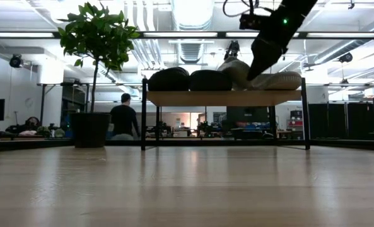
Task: Pick and place slides into the shelf
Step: Put the gray slide on the shelf
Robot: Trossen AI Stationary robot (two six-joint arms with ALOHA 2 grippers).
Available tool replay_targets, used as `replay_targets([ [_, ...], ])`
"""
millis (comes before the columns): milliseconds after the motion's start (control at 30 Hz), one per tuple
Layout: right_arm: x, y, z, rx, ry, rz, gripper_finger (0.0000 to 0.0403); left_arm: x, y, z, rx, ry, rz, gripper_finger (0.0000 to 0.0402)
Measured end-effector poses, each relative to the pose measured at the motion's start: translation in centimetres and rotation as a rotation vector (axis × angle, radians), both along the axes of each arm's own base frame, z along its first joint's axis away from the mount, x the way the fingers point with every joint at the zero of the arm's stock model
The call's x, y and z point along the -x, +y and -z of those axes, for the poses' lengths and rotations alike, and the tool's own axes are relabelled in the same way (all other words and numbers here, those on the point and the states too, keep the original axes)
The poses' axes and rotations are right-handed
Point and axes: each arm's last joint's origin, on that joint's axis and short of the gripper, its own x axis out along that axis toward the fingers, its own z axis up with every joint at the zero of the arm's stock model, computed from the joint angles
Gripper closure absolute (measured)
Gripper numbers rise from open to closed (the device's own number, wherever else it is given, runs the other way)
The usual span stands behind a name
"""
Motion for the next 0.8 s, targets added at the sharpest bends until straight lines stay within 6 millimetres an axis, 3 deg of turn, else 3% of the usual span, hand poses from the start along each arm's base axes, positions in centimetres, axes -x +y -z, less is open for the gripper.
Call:
replay_targets([
  [400, 0.1, 0.1, -0.6, -0.062, -0.051, 0.001, 0.0139, 0.1, -0.1, -0.1, 0.0, 0.0, 0.002, 0.0154],
  [800, 0.8, 0.3, -4.7, -0.122, -0.208, -0.035, 0.0115, 0.0, -0.3, -0.1, -0.004, -0.004, 0.01, 0.0154],
])
